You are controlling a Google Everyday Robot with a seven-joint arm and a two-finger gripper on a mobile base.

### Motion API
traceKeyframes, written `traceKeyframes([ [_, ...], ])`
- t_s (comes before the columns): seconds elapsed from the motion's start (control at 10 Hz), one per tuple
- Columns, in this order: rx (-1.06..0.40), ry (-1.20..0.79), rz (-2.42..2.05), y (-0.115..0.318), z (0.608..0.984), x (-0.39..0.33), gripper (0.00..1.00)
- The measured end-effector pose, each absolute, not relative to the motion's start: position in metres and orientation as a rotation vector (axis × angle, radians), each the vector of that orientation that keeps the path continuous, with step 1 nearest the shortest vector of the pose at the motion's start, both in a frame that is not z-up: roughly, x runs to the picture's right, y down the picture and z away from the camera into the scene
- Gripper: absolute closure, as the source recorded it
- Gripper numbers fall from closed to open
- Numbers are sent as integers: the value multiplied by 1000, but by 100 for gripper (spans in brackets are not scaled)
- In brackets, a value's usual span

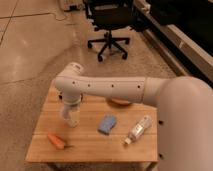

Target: Place the ceramic cup in the ceramic bowl

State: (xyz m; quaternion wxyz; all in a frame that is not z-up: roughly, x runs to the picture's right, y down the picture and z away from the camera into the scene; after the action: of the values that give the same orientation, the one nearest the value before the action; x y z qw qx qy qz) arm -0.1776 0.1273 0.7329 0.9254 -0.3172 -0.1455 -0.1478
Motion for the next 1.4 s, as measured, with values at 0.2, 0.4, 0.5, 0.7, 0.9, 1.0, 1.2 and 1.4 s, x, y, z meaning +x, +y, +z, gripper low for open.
traceKeyframes([
  [0.2,-664,-319,-329,139,720,-185,20],
  [0.4,-686,-323,-345,157,717,-187,20],
  [0.5,-698,-320,-350,167,720,-188,20],
  [0.7,-709,-298,-358,183,734,-184,20],
  [0.9,-720,-265,-361,197,750,-180,20],
  [1.0,-718,-260,-362,199,753,-179,20],
  [1.2,-713,-273,-352,194,755,-182,22],
  [1.4,-718,-271,-358,188,751,-181,38],
])
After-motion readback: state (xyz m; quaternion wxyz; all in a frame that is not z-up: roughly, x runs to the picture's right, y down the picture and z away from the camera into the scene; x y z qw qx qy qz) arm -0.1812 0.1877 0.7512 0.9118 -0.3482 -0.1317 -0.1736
